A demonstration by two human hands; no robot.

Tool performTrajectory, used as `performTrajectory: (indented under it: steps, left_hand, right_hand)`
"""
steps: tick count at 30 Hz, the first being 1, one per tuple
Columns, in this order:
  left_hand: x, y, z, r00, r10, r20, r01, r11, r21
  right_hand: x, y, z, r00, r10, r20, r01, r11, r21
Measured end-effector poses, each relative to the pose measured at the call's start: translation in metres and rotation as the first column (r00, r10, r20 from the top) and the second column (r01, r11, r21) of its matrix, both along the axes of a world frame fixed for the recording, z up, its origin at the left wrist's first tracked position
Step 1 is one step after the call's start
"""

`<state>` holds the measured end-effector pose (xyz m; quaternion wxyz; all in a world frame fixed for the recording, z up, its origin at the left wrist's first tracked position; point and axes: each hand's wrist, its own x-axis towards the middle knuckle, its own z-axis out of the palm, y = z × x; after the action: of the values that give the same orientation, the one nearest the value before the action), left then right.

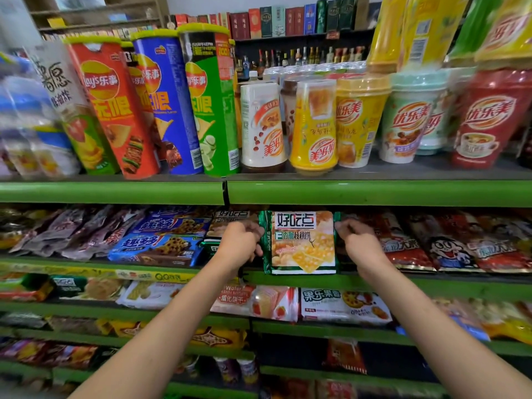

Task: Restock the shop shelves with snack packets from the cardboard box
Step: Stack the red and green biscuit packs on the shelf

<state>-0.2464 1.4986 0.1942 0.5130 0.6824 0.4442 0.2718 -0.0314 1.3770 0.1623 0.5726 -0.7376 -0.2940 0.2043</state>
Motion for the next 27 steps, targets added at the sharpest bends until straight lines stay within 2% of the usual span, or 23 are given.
performTrajectory:
  steps: [4, 6, 11, 18, 23, 27]
  left_hand:
    - [0.0, -0.007, 0.006, 0.984, -0.079, -0.16, 0.104, 0.982, 0.156]
    - [-0.001, -0.012, 0.008, 0.976, -0.114, -0.184, 0.145, 0.976, 0.164]
    - [-0.009, -0.017, 0.01, 0.978, -0.199, -0.054, 0.203, 0.976, 0.075]
    - [-0.016, -0.019, -0.005, 0.984, -0.173, 0.052, 0.17, 0.984, 0.047]
    - [-0.023, -0.023, -0.013, 0.988, -0.146, 0.043, 0.14, 0.982, 0.127]
    - [-0.026, -0.022, -0.011, 0.987, -0.155, 0.037, 0.149, 0.981, 0.125]
  right_hand:
    - [-0.003, 0.003, -0.001, 0.999, -0.017, -0.035, 0.018, 1.0, 0.014]
    - [-0.005, 0.005, -0.001, 0.998, -0.031, -0.049, 0.032, 0.999, 0.023]
    - [-0.013, 0.003, -0.003, 0.997, -0.071, -0.032, 0.072, 0.997, 0.04]
    - [-0.021, -0.009, -0.008, 0.979, -0.038, 0.203, 0.012, 0.991, 0.13]
    - [-0.028, -0.01, -0.014, 0.954, -0.055, 0.294, 0.016, 0.991, 0.135]
    - [-0.031, -0.01, -0.016, 0.954, -0.053, 0.296, 0.021, 0.994, 0.111]
